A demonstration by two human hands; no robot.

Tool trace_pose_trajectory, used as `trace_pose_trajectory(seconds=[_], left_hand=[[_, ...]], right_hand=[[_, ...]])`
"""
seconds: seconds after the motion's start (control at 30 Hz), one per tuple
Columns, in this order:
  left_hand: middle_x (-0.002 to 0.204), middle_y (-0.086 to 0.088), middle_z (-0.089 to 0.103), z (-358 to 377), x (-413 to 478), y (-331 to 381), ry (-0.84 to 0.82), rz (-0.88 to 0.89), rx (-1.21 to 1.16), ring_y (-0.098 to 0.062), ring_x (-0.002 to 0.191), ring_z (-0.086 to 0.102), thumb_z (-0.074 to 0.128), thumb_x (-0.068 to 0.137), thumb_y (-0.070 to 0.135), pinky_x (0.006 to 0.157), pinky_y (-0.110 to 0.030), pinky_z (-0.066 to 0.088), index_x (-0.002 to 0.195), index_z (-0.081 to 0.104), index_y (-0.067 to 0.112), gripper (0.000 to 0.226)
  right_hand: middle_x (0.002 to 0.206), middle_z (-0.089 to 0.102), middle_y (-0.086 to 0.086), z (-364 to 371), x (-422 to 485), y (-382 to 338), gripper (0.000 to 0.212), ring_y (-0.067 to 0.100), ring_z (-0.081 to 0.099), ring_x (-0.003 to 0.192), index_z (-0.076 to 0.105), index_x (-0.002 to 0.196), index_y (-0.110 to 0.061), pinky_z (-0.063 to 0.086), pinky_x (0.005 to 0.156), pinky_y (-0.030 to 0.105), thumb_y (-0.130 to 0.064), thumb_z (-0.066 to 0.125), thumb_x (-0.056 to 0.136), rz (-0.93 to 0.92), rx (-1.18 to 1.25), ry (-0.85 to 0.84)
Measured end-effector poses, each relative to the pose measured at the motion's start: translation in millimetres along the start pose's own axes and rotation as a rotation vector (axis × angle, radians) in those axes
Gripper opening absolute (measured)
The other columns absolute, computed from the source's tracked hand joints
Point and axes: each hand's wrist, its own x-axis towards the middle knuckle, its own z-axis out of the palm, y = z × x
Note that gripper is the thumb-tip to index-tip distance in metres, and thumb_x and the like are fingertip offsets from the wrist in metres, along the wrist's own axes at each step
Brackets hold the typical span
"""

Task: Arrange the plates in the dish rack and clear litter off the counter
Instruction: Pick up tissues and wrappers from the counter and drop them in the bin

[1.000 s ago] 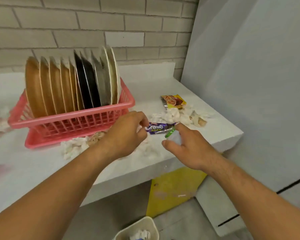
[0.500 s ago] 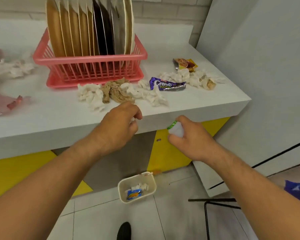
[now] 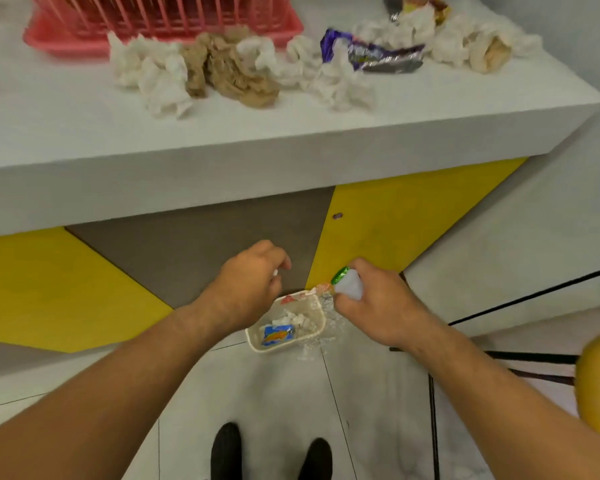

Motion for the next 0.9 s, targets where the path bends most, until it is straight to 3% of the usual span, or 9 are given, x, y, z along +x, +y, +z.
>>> trace_pose_trajectory(seconds=[0.07, 0.2, 0.33, 0.5, 0.6, 0.9], left_hand=[[0.114, 0.003, 0.053, 32, 2, -19, -0.025, -0.036, -0.02, -0.016, 0.095, 0.055, 0.052, 0.092, 0.014, 0.079, -0.023, 0.044, 0.111, 0.06, 0.021, 0.022], [0.115, 0.005, 0.05, 121, 11, -75, -0.131, -0.121, -0.028, -0.014, 0.09, 0.053, 0.052, 0.092, 0.018, 0.075, -0.023, 0.042, 0.113, 0.055, 0.025, 0.023], [0.119, 0.002, 0.051, 210, 24, -128, -0.182, -0.2, -0.031, -0.018, 0.091, 0.056, 0.055, 0.09, 0.018, 0.079, -0.028, 0.046, 0.113, 0.054, 0.023, 0.024], [0.125, -0.001, 0.048, 302, 39, -185, -0.238, -0.225, -0.032, -0.02, 0.1, 0.055, 0.055, 0.09, 0.02, 0.085, -0.027, 0.043, 0.12, 0.053, 0.02, 0.03], [0.128, -0.001, 0.047, 340, 47, -210, -0.265, -0.224, -0.037, -0.02, 0.106, 0.052, 0.054, 0.09, 0.018, 0.088, -0.025, 0.04, 0.125, 0.052, 0.02, 0.035], [0.135, -0.003, 0.045, 400, 77, -250, -0.316, -0.263, -0.019, -0.021, 0.121, 0.047, 0.062, 0.088, 0.024, 0.101, -0.032, 0.04, 0.134, 0.045, 0.02, 0.05]], right_hand=[[0.093, 0.053, -0.005, 30, 7, 16, 0.043, 0.016, 0.049, 0.075, 0.046, 0.116, -0.03, 0.032, 0.05, 0.021, -0.046, 0.06, 0.079, 0.028, -0.039, -0.031], [0.1, 0.057, -0.003, 113, 34, 60, 0.041, 0.019, 0.054, 0.083, 0.049, 0.113, -0.027, 0.04, 0.061, 0.026, -0.044, 0.061, 0.078, 0.059, 0.029, -0.122], [0.093, 0.054, -0.003, 199, 71, 97, 0.03, 0.019, 0.052, 0.081, 0.044, 0.099, -0.029, 0.037, 0.059, 0.027, -0.044, 0.062, 0.08, 0.071, -0.015, -0.17], [0.094, 0.054, 0.002, 284, 126, 138, 0.041, 0.025, 0.053, 0.084, 0.05, 0.114, -0.021, 0.04, 0.066, 0.028, -0.043, 0.062, 0.082, 0.073, -0.14, -0.192], [0.106, 0.061, 0.008, 318, 157, 160, 0.044, 0.027, 0.054, 0.087, 0.049, 0.118, -0.018, 0.038, 0.067, 0.028, -0.041, 0.062, 0.084, 0.086, -0.204, -0.164], [0.109, 0.061, 0.005, 391, 216, 185, 0.049, 0.025, 0.055, 0.09, 0.045, 0.125, -0.024, 0.04, 0.068, 0.03, -0.039, 0.064, 0.083, 0.027, -0.188, -0.171]])
